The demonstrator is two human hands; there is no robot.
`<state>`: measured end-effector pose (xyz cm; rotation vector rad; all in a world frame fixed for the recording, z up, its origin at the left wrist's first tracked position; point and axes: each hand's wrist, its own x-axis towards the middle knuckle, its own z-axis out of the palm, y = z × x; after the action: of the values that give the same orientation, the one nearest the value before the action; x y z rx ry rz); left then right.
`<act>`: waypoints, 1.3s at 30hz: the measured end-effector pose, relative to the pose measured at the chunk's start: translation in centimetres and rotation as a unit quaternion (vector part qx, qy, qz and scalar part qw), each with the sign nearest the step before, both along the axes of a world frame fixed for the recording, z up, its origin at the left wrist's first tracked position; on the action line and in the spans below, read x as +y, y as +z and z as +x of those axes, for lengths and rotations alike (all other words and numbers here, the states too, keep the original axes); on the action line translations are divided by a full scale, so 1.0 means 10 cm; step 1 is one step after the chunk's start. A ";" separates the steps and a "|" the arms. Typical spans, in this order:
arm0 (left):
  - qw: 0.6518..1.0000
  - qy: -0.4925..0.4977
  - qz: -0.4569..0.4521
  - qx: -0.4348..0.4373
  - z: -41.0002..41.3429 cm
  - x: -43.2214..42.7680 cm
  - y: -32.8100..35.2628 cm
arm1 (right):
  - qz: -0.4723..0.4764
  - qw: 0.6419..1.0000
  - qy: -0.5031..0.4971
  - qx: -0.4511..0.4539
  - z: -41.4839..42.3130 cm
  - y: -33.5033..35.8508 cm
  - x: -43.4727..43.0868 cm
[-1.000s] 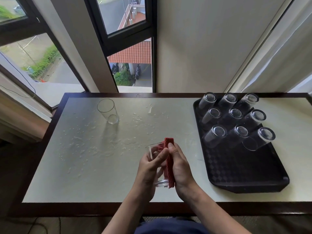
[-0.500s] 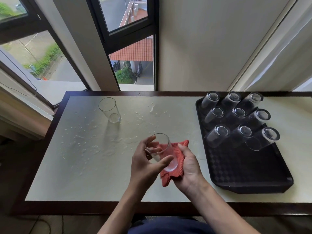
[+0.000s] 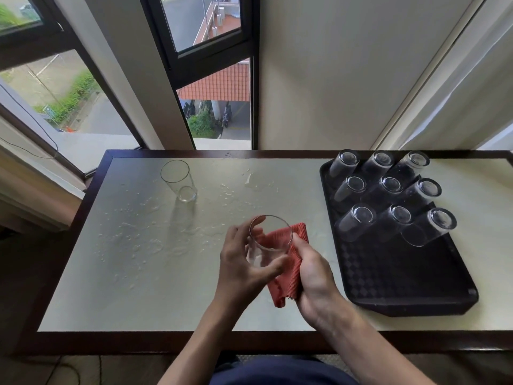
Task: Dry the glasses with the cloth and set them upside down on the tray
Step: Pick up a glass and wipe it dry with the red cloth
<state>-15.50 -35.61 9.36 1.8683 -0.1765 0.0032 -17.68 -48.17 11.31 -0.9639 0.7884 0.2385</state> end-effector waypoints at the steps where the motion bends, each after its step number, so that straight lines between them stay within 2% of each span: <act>1: 1.000 -0.010 0.026 -0.010 0.01 0.04 -0.04 | -0.014 1.000 0.009 -0.019 -0.03 0.02 0.00; 3: 0.998 -0.030 0.056 -0.014 0.00 0.10 -0.10 | -0.056 0.996 0.029 -0.071 -0.05 0.09 -0.02; 5: 0.997 -0.042 0.066 -0.005 -0.02 0.13 -0.11 | -0.127 0.977 0.086 -0.149 -0.09 0.17 -0.03; 7: 0.995 -0.047 0.089 -0.026 -0.05 0.12 -0.08 | -0.258 0.921 0.203 -0.209 -0.15 0.21 0.03; 9: 0.988 -0.046 0.131 -0.068 -0.07 0.08 0.00 | -0.426 0.833 0.283 -0.213 -0.16 0.15 0.05; 10: 0.983 -0.055 0.152 -0.086 -0.08 0.07 0.03 | -0.455 0.813 0.298 -0.207 -0.13 0.14 0.02; 11: 0.977 -0.072 0.172 -0.101 -0.09 0.06 0.06 | -0.441 0.819 0.307 -0.199 -0.08 0.14 -0.03; 13: 0.968 -0.109 0.198 -0.106 -0.09 0.06 0.09 | -0.376 0.855 0.316 -0.166 0.02 0.18 -0.13; 14: 0.968 -0.116 0.202 -0.096 -0.07 0.07 0.10 | -0.363 0.859 0.326 -0.155 0.04 0.19 -0.14; 15: 0.969 -0.112 0.203 -0.088 -0.06 0.08 0.11 | -0.372 0.851 0.334 -0.160 0.02 0.21 -0.12; 18: 0.975 -0.070 0.201 -0.066 -0.01 0.13 0.12 | -0.471 0.786 0.361 -0.175 -0.15 0.23 0.03; 19: 0.975 -0.062 0.204 -0.059 -0.01 0.13 0.12 | -0.489 0.777 0.356 -0.177 -0.19 0.23 0.07; 21: 0.972 -0.058 0.219 -0.068 -0.04 0.14 0.11 | -0.471 0.798 0.331 -0.176 -0.19 0.21 0.09; 24: 0.970 -0.066 0.226 -0.063 -0.11 0.12 0.12 | -0.340 0.886 0.282 -0.138 -0.03 0.19 0.05; 26: 0.969 -0.058 0.233 -0.058 -0.15 0.12 0.12 | -0.267 0.919 0.262 -0.125 0.05 0.12 0.04; 30: 0.968 -0.053 0.243 -0.029 -0.19 0.21 0.06 | -0.123 0.961 0.225 -0.100 0.09 -0.03 0.08; 33: 0.978 -0.067 0.199 0.024 -0.20 0.33 -0.02 | -0.060 0.971 0.222 -0.063 0.12 -0.16 0.07; 34: 0.984 -0.065 0.161 0.048 -0.21 0.38 -0.05 | -0.067 0.974 0.213 -0.045 0.15 -0.23 0.05; 36: 0.991 -0.041 0.100 0.085 -0.22 0.47 -0.11 | -0.140 0.972 0.186 -0.021 0.19 -0.40 0.04; 38: 0.991 0.000 0.085 0.105 -0.22 0.56 -0.17 | -0.278 0.941 0.191 -0.034 0.18 -0.54 0.04; 39: 0.990 0.022 0.083 0.115 -0.22 0.60 -0.19 | -0.359 0.911 0.199 -0.050 0.15 -0.60 0.05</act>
<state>-17.74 -29.58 7.46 2.0209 0.0253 -0.2022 -16.18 -47.71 5.35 -1.8274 0.5769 0.2516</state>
